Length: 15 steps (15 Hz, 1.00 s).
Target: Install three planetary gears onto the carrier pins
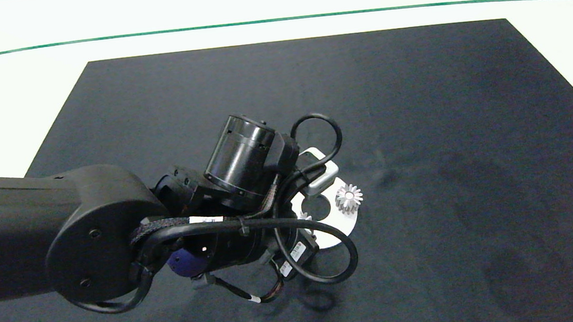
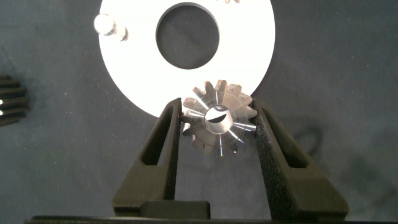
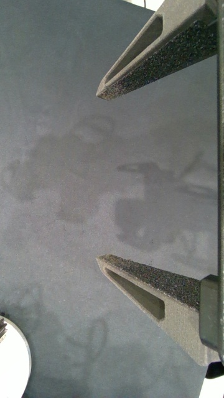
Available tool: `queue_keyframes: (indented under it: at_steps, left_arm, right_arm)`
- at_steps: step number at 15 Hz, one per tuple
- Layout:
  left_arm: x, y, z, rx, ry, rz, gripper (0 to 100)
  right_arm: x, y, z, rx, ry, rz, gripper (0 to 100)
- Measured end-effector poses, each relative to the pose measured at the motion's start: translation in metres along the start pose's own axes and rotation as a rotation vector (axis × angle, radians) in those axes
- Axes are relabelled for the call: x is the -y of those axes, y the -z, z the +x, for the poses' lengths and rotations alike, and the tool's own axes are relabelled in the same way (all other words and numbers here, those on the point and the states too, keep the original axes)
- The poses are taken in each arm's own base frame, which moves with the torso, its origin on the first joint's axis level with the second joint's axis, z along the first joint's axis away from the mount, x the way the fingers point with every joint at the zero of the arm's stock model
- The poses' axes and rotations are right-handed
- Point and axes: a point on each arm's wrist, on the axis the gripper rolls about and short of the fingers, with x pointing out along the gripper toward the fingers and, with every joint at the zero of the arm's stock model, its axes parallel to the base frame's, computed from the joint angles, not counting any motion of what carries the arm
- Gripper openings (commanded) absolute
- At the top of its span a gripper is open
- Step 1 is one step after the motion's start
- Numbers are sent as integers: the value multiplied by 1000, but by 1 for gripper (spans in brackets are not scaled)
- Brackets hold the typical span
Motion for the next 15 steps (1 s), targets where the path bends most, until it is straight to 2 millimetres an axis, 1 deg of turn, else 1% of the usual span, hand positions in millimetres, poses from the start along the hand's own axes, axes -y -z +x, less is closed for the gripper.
queue_keyframes:
  at_steps: [10,15]
  left_arm:
    - [5,-1,9,0,6,6,22]
    - [5,-1,10,-2,7,7,22]
  right_arm:
    - [0,0,0,-1,0,0,100]
    - [0,0,0,-1,0,0,100]
